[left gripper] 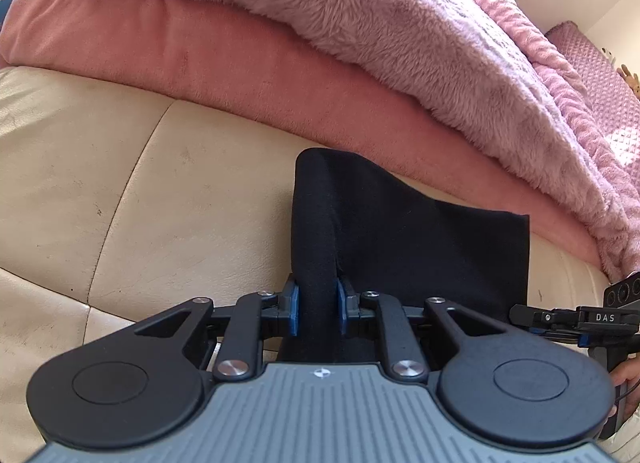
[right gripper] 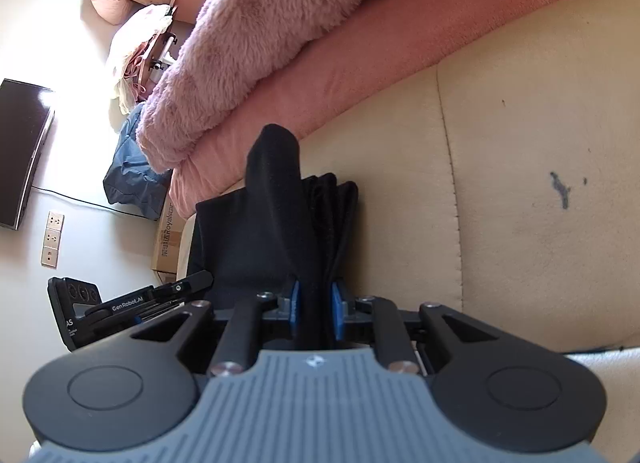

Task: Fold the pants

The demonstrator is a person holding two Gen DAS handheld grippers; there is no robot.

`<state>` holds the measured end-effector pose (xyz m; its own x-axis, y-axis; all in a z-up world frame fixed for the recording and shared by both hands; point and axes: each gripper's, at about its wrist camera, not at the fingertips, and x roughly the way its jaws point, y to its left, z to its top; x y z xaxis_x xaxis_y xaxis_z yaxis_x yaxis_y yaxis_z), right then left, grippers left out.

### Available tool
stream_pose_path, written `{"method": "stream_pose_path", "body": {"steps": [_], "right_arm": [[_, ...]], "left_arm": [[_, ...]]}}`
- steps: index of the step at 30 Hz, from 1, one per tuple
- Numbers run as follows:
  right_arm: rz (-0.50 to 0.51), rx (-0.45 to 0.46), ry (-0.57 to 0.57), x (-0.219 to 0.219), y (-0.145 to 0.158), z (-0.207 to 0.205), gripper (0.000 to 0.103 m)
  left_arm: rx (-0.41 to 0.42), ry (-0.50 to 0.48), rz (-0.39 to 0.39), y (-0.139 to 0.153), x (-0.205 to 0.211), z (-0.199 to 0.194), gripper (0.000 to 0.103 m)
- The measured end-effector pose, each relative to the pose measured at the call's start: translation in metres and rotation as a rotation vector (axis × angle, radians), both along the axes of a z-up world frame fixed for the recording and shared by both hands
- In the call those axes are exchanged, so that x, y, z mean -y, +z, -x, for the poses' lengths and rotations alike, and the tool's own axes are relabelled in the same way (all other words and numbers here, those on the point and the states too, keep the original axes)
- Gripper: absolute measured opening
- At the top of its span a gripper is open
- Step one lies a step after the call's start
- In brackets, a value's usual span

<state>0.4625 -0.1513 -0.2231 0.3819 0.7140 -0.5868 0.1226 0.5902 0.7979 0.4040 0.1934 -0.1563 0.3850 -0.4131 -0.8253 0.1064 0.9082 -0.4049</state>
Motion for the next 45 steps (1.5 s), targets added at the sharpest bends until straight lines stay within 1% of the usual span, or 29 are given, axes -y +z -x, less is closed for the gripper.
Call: {"method": "stream_pose_path", "body": {"steps": [6,7,8,9,10,11,13,14,15,17,19,21,22,24,25,27,29,32,35,36,39,42,45], "right_arm": [[0.014,0.007,0.006,0.002,-0.002,0.002,0.013],[0.025,0.012,0.010,0.000,0.001,0.002,0.014],[0.040,0.020,0.015,-0.001,0.004,0.003,0.017],[0.069,0.034,0.021,-0.001,0.009,0.005,0.019],[0.103,0.052,0.027,-0.003,0.015,0.005,0.025],[0.142,0.075,0.030,-0.004,0.022,0.006,0.030],[0.224,0.139,0.021,-0.002,0.038,0.009,0.030],[0.274,0.177,0.011,-0.002,0.048,0.009,0.030],[0.314,0.215,0.006,-0.003,0.057,0.009,0.028],[0.367,0.297,0.015,-0.011,0.073,0.005,0.012],[0.391,0.377,0.040,-0.026,0.085,0.000,0.007],[0.387,0.416,0.069,-0.040,0.088,-0.009,0.003],[0.397,0.433,0.088,-0.047,0.087,-0.014,0.000],[0.460,0.438,0.104,-0.058,0.081,-0.024,0.000],[0.477,0.423,0.101,-0.059,0.074,-0.030,0.000],[0.485,0.382,0.097,-0.057,0.060,-0.038,0.000],[0.499,0.357,0.109,-0.057,0.048,-0.043,0.000],[0.515,0.345,0.110,-0.057,0.040,-0.047,0.000],[0.520,0.318,0.089,-0.053,0.036,-0.053,0.000],[0.513,0.318,0.084,-0.053,0.040,-0.051,0.000],[0.520,0.379,0.092,-0.052,0.064,-0.029,0.000],[0.543,0.447,0.155,-0.061,0.087,0.008,0.000],[0.564,0.485,0.216,-0.076,0.096,0.050,0.000]], "left_arm": [[0.002,-0.001,0.003,-0.003,-0.003,-0.001,0.024],[0.001,0.000,-0.003,-0.002,-0.002,-0.001,0.026],[0.002,0.000,-0.015,-0.001,-0.001,-0.002,0.027],[0.007,-0.003,-0.030,0.001,0.001,-0.001,0.031],[0.011,-0.006,-0.047,0.004,0.002,0.000,0.034],[0.021,-0.007,-0.066,0.007,0.003,0.000,0.035],[0.070,-0.004,-0.115,0.019,0.005,0.003,0.035],[0.109,0.001,-0.137,0.025,0.006,0.005,0.035],[0.151,0.009,-0.144,0.032,0.007,0.006,0.035],[0.199,0.027,-0.104,0.039,0.007,0.005,0.035],[0.219,0.045,-0.068,0.038,0.012,0.001,0.013],[0.234,0.074,-0.050,0.032,0.017,-0.004,0.011],[0.235,0.082,-0.046,0.028,0.019,-0.006,0.008],[0.228,0.107,-0.053,0.020,0.021,-0.012,0.005],[0.222,0.118,-0.053,0.016,0.021,-0.015,0.003],[0.208,0.130,-0.059,0.008,0.020,-0.020,0.001],[0.195,0.131,-0.069,0.001,0.019,-0.023,0.001],[0.186,0.130,-0.083,-0.005,0.021,-0.028,0.001],[0.181,0.130,-0.108,0.000,0.024,-0.027,0.001],[0.187,0.133,-0.116,0.005,0.024,-0.024,0.001],[0.210,0.108,-0.128,0.019,0.020,-0.006,0.002],[0.229,0.045,-0.172,0.032,0.018,0.024,0.002],[0.238,-0.017,-0.219,0.041,0.017,0.058,0.002]]}}
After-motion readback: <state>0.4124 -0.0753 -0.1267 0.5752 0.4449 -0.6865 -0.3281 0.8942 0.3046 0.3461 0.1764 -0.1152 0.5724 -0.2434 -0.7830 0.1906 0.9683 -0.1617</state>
